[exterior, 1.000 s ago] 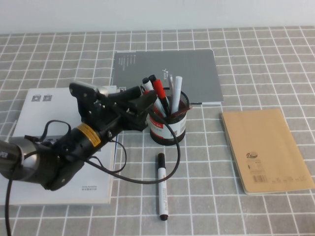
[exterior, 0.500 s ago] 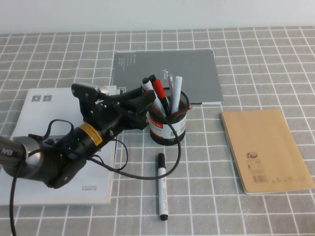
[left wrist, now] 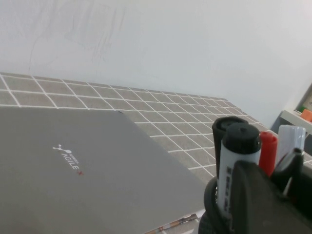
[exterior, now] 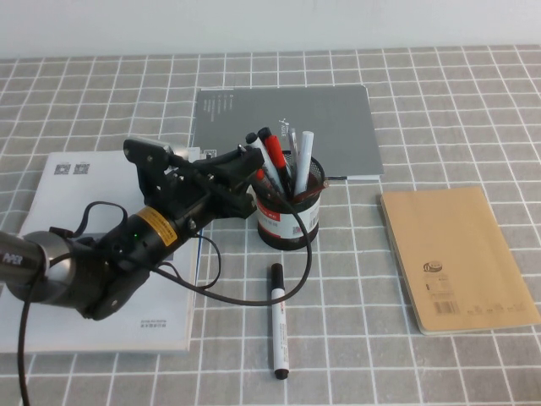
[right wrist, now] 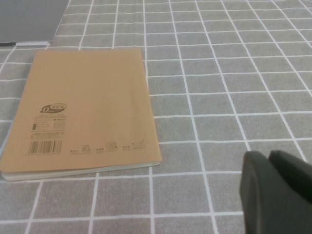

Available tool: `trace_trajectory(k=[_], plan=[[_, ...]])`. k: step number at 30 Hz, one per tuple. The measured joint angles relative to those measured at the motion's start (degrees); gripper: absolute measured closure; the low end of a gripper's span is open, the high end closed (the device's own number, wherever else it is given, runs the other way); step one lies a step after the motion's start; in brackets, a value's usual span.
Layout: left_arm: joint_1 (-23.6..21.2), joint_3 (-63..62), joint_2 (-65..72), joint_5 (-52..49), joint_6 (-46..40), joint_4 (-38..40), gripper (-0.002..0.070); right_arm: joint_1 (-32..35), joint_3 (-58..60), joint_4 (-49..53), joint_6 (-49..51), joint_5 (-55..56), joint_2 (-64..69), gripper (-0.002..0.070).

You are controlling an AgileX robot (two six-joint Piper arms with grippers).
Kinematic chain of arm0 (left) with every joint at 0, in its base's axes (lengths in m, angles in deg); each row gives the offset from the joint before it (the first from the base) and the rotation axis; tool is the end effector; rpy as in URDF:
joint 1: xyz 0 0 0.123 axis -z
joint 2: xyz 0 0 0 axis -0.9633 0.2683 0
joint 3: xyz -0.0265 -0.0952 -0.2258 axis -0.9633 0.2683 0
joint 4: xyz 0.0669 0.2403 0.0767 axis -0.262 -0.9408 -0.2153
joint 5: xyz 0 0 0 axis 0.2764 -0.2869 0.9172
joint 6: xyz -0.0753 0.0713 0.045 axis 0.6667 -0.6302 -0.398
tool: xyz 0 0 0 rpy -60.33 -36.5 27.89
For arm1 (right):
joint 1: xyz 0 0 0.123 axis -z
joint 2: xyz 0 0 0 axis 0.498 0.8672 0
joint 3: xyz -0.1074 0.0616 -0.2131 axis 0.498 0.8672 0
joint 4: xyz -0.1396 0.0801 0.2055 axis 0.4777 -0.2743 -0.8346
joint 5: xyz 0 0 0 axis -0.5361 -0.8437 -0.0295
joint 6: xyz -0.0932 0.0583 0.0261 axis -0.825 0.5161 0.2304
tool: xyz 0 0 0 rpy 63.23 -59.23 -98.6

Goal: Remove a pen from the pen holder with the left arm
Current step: 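Take a marker out of the pen holder and lay it on the table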

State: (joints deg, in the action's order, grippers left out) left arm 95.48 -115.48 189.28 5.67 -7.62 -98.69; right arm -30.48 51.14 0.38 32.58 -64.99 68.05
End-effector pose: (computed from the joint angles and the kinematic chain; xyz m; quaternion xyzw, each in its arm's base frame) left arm 0.3358 -0.1822 0.1136 0.1731 0.6794 -0.3851 0.6001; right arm 0.1217 -0.0013 0.1646 0.0242 0.8057 0.0103 0.5917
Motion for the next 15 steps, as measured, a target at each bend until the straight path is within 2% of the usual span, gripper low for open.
trace_trajectory(k=[2, 15], plan=[[0.0, 0.0, 0.0, 0.0, 0.0, -0.1, 0.0613, 0.0, 0.0, 0.0, 0.0, 0.0, 0.0, 0.0689], [0.0, 0.0, -4.7, 0.0, 0.0, -1.7, 0.0613, 0.0, 0.0, 0.0, 0.0, 0.0, 0.0, 0.0689]])
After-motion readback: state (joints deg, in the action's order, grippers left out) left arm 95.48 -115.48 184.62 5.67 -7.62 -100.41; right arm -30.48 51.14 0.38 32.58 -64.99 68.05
